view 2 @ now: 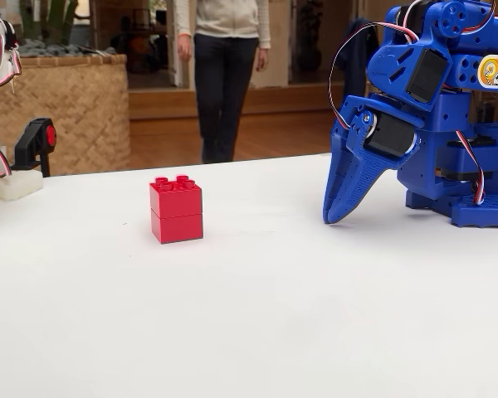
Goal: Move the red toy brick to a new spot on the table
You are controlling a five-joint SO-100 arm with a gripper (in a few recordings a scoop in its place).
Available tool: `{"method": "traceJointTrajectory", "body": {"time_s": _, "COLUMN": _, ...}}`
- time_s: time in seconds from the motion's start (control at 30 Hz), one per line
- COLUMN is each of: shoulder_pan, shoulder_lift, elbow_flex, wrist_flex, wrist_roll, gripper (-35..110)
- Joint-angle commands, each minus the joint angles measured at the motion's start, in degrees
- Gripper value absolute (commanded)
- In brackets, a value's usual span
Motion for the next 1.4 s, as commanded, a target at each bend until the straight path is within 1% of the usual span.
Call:
{"method": "traceJointTrajectory", "body": {"time_s": 0.0, "shoulder_pan": 0.18, "shoulder_lift": 2.02, "elbow_flex": 1.85, "wrist_flex": 0.44, "wrist_roll": 2.81, "gripper": 0}}
{"method": "traceJointTrajectory", "body": {"time_s": 0.23, "shoulder_pan": 0.18, "shoulder_lift": 2.02, "elbow_flex": 1.85, "wrist_flex": 0.18, "wrist_roll": 5.63, "gripper": 0}}
{"method": "traceJointTrajectory", "body": {"time_s": 1.37, "shoulder_pan": 0.09, "shoulder_lift": 2.02, "elbow_flex": 1.85, "wrist_flex": 0.09, "wrist_roll": 5.71, "gripper": 0}}
